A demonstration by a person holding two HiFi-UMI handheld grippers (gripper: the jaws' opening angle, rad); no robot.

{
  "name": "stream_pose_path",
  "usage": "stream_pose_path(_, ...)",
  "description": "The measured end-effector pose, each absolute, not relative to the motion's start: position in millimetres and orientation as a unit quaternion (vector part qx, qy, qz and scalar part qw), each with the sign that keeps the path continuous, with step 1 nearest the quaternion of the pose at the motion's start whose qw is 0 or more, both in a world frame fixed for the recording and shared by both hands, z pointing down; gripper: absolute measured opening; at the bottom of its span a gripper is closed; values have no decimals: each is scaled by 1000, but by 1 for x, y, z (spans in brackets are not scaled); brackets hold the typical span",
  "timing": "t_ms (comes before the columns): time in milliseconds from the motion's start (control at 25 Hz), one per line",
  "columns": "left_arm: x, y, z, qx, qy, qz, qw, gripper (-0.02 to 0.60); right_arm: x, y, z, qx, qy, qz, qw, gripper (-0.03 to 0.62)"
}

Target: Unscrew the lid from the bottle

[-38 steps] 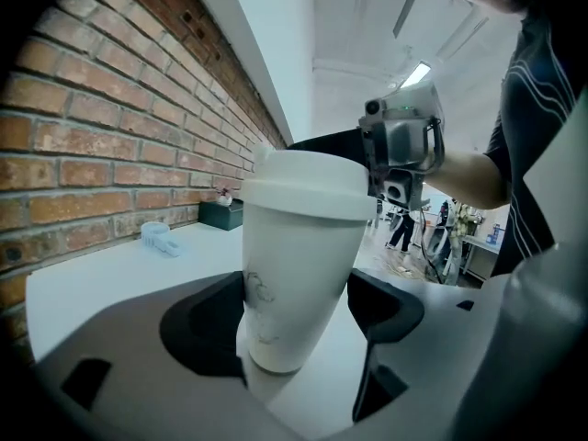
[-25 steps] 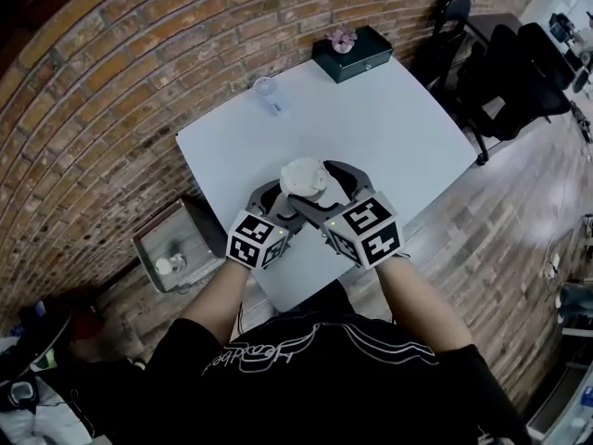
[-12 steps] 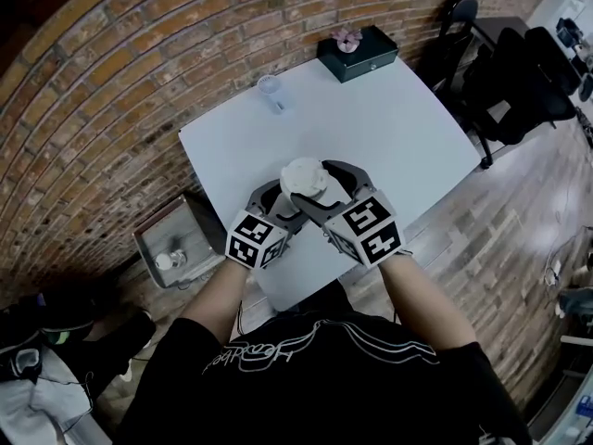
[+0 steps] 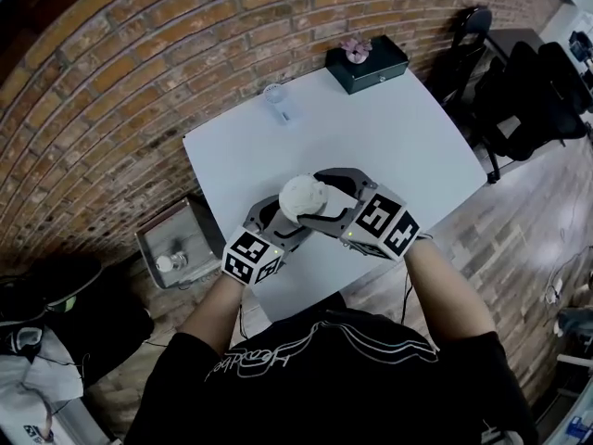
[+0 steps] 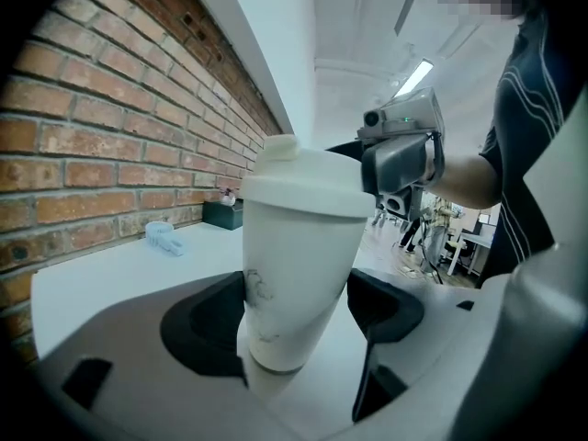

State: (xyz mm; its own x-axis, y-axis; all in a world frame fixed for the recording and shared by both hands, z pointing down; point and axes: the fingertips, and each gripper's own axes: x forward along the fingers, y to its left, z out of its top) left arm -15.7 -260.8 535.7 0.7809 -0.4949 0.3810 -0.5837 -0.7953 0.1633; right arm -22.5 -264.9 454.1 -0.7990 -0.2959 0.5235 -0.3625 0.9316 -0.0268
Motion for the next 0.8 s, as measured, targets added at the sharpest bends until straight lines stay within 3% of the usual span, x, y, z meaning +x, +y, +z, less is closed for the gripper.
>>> stream_pose_path(800, -19, -258, 537, 933, -282, 171, 142, 364, -30, -257, 457, -159, -931, -37, 325, 318)
